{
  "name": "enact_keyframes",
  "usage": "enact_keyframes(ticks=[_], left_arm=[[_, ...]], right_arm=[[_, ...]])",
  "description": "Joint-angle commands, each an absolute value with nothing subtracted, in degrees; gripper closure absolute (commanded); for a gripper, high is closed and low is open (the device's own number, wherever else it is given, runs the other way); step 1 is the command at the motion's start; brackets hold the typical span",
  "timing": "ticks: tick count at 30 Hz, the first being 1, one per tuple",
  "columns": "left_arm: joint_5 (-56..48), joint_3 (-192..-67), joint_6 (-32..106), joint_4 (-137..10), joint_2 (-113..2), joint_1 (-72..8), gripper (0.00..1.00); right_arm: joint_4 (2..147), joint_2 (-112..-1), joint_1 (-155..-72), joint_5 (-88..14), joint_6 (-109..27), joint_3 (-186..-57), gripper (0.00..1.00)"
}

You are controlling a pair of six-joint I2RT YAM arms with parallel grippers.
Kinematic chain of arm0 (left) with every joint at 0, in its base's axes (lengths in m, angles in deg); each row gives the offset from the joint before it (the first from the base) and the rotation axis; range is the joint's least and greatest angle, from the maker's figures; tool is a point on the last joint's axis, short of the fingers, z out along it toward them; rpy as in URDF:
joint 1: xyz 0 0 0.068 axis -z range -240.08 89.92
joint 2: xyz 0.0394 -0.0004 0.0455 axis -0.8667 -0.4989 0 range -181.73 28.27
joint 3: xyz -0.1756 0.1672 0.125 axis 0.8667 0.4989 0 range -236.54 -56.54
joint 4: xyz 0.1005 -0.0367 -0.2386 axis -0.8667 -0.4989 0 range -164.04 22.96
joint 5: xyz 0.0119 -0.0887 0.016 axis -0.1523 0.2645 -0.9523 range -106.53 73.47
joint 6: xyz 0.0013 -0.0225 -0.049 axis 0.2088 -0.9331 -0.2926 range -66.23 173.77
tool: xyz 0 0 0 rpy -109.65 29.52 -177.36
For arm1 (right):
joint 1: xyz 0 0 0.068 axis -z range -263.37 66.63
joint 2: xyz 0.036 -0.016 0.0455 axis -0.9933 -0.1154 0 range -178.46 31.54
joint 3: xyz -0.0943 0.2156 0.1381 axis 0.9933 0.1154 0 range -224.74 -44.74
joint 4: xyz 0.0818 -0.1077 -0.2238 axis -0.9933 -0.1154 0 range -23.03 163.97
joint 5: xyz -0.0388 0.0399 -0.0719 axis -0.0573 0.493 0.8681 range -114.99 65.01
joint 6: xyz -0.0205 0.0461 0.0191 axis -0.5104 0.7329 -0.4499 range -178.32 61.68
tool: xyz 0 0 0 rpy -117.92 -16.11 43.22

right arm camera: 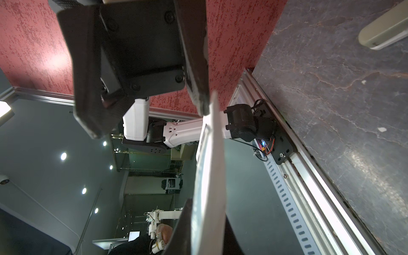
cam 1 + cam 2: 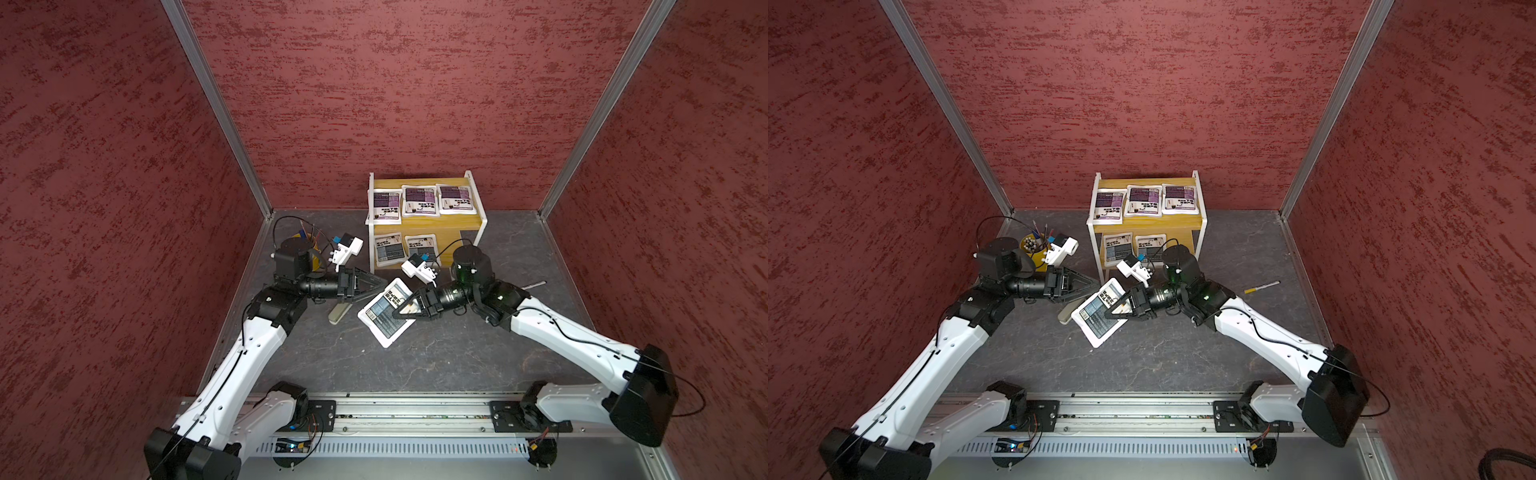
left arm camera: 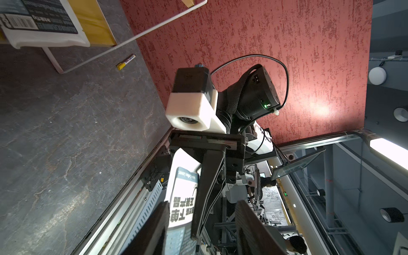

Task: Place the bagged coffee beans on the shelf by color
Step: Place the bagged coffee beans on the shelf.

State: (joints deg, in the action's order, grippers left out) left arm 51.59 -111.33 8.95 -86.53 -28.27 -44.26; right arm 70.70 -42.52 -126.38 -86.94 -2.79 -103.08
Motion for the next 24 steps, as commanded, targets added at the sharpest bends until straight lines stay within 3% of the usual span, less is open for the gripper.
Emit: enact_keyframes(ticks=[1, 9, 14, 18, 24], left_arm=[[49.02, -113.03, 15.08, -93.39, -28.56, -44.43, 0.48], [47.98, -115.29, 19.48, -98.98, -29.56, -43.73, 0.48], [50.93, -114.48, 15.43, -93.17, -29.68, -42.08, 0.49], [52.33, -114.62, 15.6, -93.1, -30.85, -39.45, 0.53], [52.21, -114.11, 15.45, -92.64, -31.15, -39.16, 0.69]], right_arm=[[72.59, -42.11, -126.18, -88.62, -3.04, -104.87, 0.87], [73.57, -41.98, -126.22, -89.05, -2.6, -104.45, 0.87], [73.92, -42.45, -126.19, -89.32, -2.64, -104.28, 0.87], [74.82, -42.99, -126.18, -89.39, -2.17, -104.45, 0.87], [75.0, -43.15, -126.18, -89.49, -1.99, -104.36, 0.86]])
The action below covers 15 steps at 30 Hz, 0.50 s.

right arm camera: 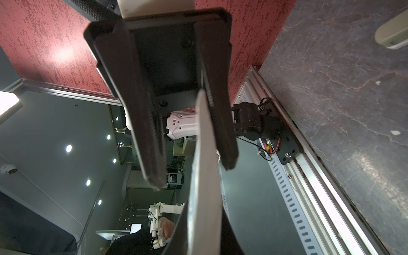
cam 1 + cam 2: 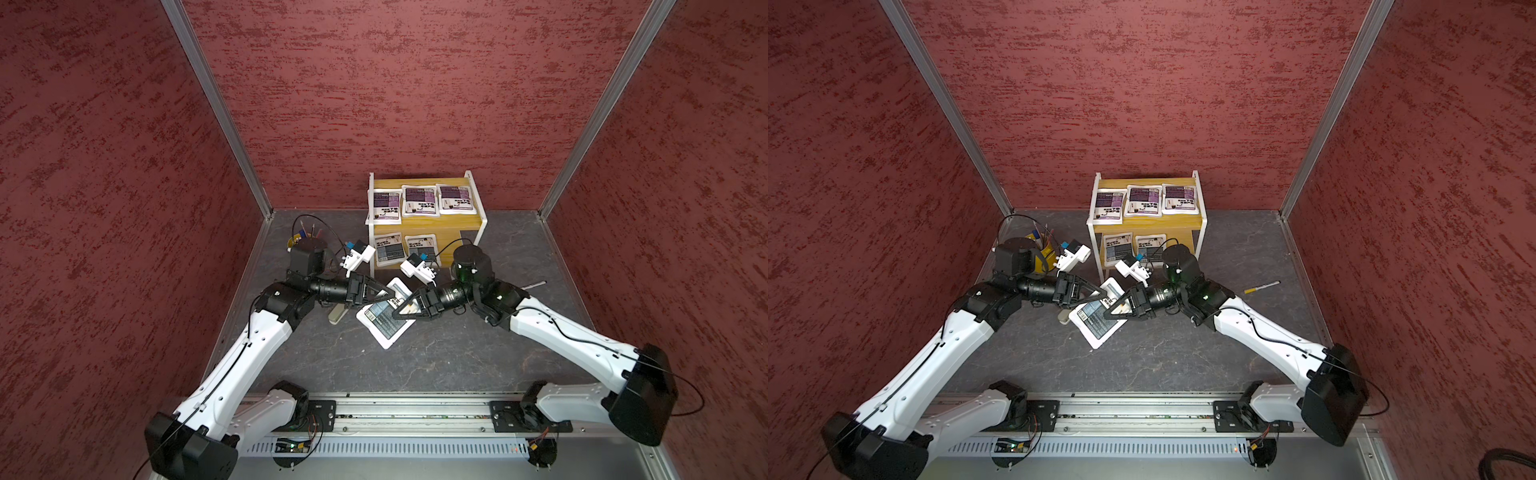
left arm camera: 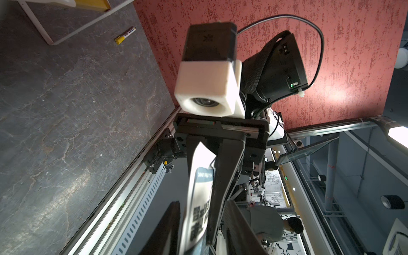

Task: Place the bagged coffee beans on the shelf by color
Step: Place the bagged coffee beans on the shelf.

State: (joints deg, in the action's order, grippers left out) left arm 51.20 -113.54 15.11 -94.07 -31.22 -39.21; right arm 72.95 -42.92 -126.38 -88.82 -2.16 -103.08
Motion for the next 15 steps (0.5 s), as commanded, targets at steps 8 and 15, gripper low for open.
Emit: enact_keyframes(ticks=[8, 15], left_arm=[[52.25, -113.05, 12.76, -89.02, -31.53, -39.44, 0.9], [50.45, -110.39, 6.16, -82.31, -29.74, -41.82, 0.91]], right_arm=[[74.39, -42.8, -126.17, -88.9, -2.61, -103.97, 0.71], [72.85, -39.29, -124.2, -84.69, -3.83, -102.27, 0.56]])
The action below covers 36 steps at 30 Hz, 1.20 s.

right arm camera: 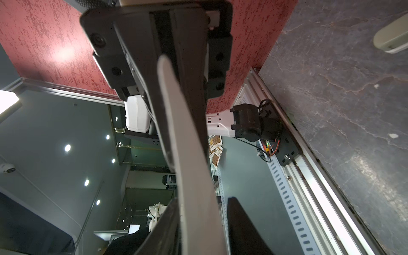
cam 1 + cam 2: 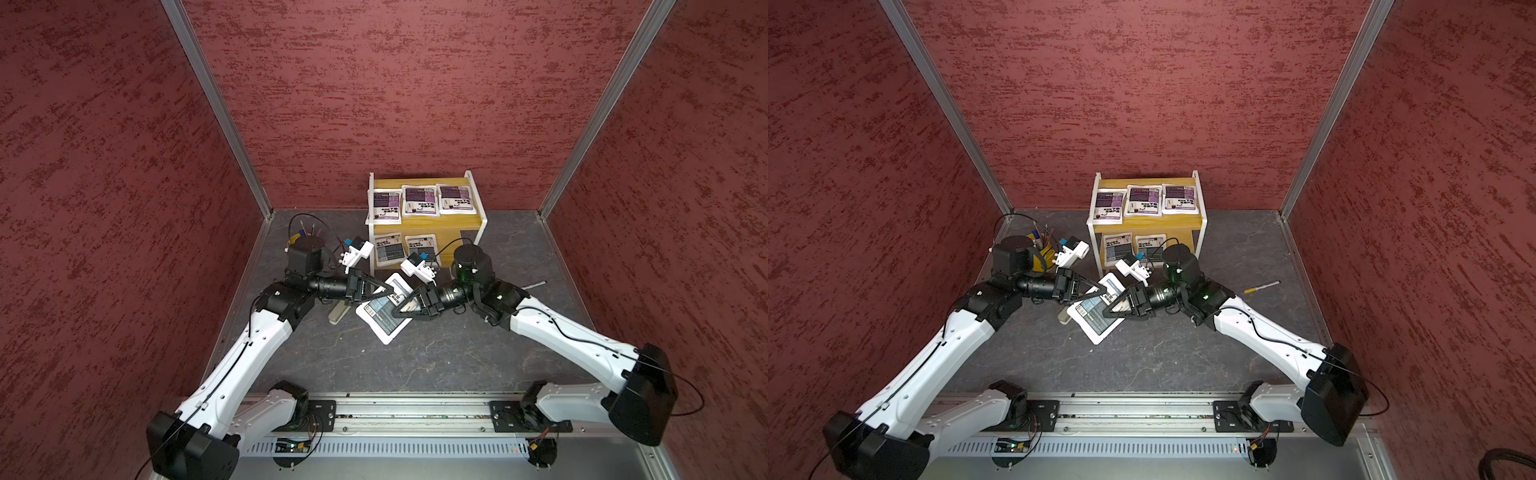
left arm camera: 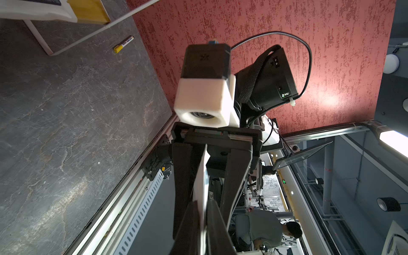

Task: Place the bagged coffee beans on the shelf by color
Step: Place the bagged coffee beans on the shelf.

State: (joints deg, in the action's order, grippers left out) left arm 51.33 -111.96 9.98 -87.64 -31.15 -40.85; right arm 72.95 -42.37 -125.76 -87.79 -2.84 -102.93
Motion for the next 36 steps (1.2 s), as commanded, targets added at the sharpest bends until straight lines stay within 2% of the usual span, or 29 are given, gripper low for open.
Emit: enact_keyframes(ticks=[1, 5, 10, 15, 19, 24, 36], left_arm=[[48.86, -109.54, 4.16, -80.27, -29.0, -41.99, 0.91], [36.58, -102.95, -5.96, -68.68, -25.09, -40.21, 0.91], [17.7, -95.79, -13.36, -58.07, -22.74, -32.33, 0.92], [-2.13, -92.29, -13.48, -55.43, -19.76, -24.44, 0.93], [-12.17, -92.49, -11.64, -54.57, -20.04, -20.24, 0.93], [-15.91, -93.87, -11.16, -50.0, -24.39, -17.51, 0.93], [-16.72, -96.1, -11.27, -43.83, -30.64, -14.81, 0.94]], right_arm=[[72.83, -37.89, -123.18, -83.06, -3.7, -101.48, 0.53], [77.41, -32.57, -120.18, -76.85, 0.05, -96.34, 0.49], [86.04, -28.37, -119.85, -71.68, 6.11, -88.92, 0.48], [87.4, -22.07, -119.85, -64.21, 8.24, -83.0, 0.48], [90.02, -16.87, -120.17, -57.75, 11.79, -77.46, 0.48], [90.92, -13.81, -121.29, -54.36, 13.34, -74.07, 0.48], [97.6, -16.22, -126.2, -50.77, 16.39, -70.93, 0.48]])
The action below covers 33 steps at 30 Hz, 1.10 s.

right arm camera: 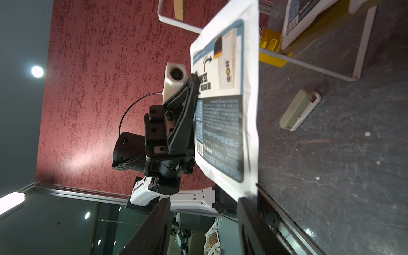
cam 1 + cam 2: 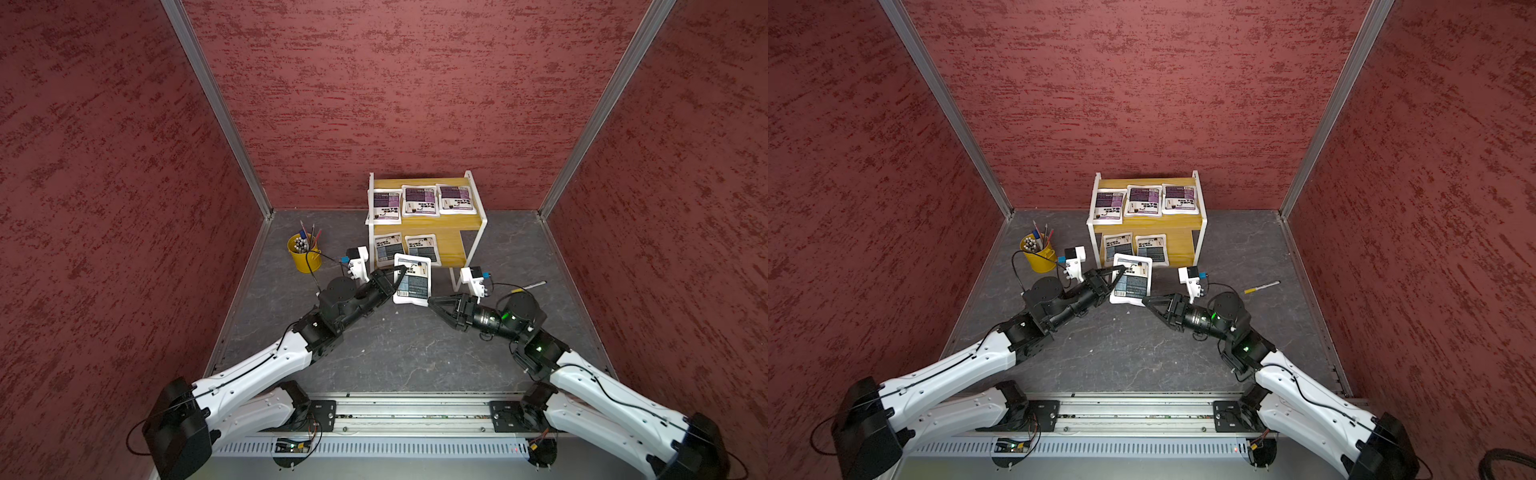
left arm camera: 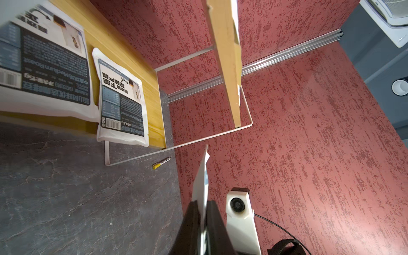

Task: Place the bagged coffee beans on the shelf by color
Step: Place the bagged coffee beans on the shelf.

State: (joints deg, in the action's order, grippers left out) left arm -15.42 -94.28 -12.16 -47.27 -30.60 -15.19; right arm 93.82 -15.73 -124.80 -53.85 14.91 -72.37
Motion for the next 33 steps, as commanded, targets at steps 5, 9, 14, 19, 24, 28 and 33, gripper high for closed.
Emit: enact_keyframes(ticks=[5, 9, 14, 19, 24, 28, 33], left_arm=[[-17.5, -96.27, -11.17, -42.87, -31.01, -14.43, 0.93], [-17.54, -96.8, -11.0, -42.24, -31.9, -13.86, 0.93], [-17.8, -96.58, -11.08, -41.47, -32.55, -13.11, 0.93], [-18.18, -96.18, -11.29, -40.18, -33.77, -12.31, 0.93], [-18.46, -96.69, -11.01, -40.22, -35.07, -11.43, 0.93], [-19.1, -96.37, -11.02, -38.05, -35.54, -10.95, 0.93], [-20.59, -96.09, -10.64, -38.67, -35.37, -10.32, 0.93]], right_arm=[[100.85, -17.53, -129.43, -46.81, 17.63, -69.2, 0.48], [105.87, -19.64, -131.19, -43.48, 19.01, -68.18, 0.48], [112.11, -20.39, -132.2, -39.31, 19.35, -66.91, 0.48], [115.55, -21.5, -132.44, -38.88, 19.42, -67.17, 0.48], [116.91, -21.47, -132.59, -36.59, 19.66, -66.72, 0.5], [118.23, -21.61, -132.67, -35.02, 20.08, -66.45, 0.57], [118.4, -21.11, -133.05, -33.9, 20.34, -65.71, 0.66]])
